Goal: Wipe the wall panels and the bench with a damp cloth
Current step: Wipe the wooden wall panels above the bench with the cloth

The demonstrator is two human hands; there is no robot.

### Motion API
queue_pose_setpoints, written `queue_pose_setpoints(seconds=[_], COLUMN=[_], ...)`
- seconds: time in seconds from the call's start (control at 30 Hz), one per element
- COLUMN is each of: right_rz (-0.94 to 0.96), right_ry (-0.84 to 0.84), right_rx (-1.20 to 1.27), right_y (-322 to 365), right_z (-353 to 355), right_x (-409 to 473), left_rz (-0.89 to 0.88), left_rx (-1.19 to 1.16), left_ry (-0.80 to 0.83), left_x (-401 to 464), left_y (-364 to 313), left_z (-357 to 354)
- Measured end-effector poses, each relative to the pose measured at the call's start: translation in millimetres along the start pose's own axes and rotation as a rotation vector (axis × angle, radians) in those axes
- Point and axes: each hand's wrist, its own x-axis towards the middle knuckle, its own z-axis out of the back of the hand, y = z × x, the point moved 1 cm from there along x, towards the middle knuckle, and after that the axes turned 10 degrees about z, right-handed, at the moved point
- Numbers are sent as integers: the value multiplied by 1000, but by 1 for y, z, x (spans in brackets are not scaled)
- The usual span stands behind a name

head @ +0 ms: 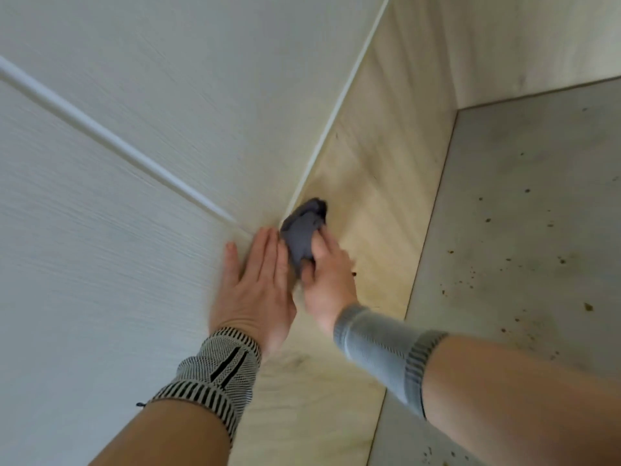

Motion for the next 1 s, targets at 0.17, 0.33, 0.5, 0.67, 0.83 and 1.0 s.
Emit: queue_pose_setpoints(seconds=[0.17,0.33,0.5,0.67,0.83,1.0], right_rz=[-6,-88,8,-403,-19,-634], right_ry=[-18,-150,-84,-71,-39,102], right_rx=[32,92,119,83,121,37], right_y=[-18,-18,-23,-46,-18,-56], right_z=[2,-7,-22,-4,-19,0], right_x=[18,28,-22,18,-24,-10], left_rz=[-11,-14,-16,-23,-23,-19], left_rx=[5,-10,-11,-8,-1,8], left_ry=[-12,-15,-11,-42,-20,-61], left_x=[0,1,2,0,1,1], left_y=[0,-2,-3,-2,-3,-3], left_z=[-2,-4,-5,-5,-4,-6])
